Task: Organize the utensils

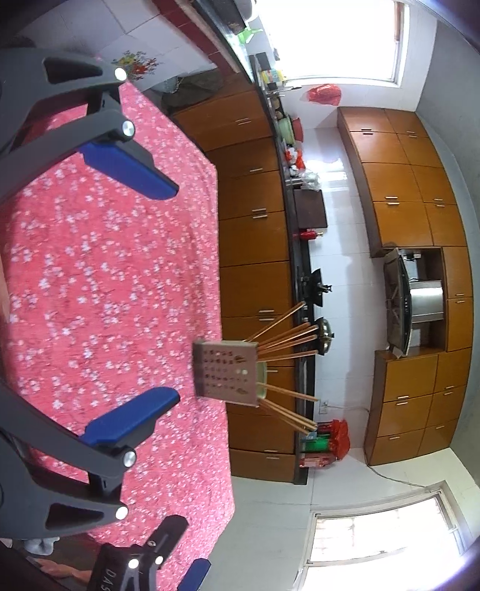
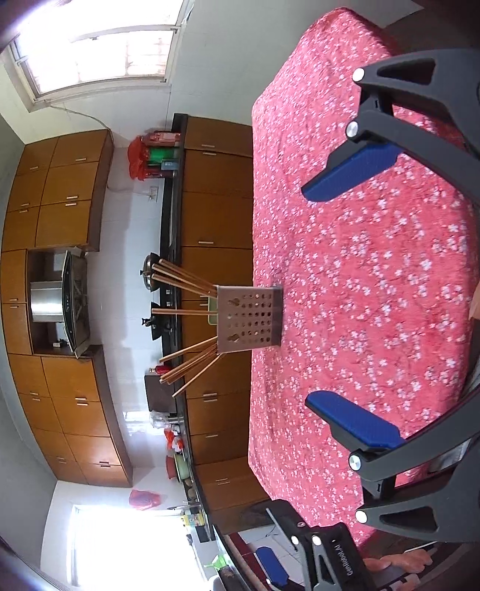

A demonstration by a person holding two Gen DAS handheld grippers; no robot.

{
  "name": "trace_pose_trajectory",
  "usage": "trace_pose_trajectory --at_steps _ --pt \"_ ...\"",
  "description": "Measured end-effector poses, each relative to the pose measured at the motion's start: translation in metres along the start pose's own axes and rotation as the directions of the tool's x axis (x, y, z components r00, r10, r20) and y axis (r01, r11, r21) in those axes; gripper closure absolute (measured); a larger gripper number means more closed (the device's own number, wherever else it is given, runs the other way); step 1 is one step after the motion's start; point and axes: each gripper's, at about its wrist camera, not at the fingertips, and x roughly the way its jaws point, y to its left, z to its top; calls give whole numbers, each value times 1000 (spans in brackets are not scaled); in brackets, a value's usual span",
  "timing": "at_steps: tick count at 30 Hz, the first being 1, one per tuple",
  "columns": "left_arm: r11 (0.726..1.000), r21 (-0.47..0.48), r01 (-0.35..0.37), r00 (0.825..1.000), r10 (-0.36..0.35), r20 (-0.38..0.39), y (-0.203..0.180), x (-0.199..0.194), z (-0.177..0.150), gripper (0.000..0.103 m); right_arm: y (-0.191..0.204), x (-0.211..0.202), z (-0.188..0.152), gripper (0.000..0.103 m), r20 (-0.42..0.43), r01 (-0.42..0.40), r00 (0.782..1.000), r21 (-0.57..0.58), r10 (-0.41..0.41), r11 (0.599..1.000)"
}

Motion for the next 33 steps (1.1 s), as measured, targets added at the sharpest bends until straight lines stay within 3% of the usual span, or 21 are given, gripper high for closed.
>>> trace_pose_trajectory --at_steps 14,33 --pt "1000 -8 23 997 -24 -70 -14 3 -35 4 -4 0 -26 2 -61 22 998 13 -21 1000" --pt "999 -21 36 995 -38 -89 -14 7 -40 4 -6 3 -30 2 -96 33 995 44 -28 999"
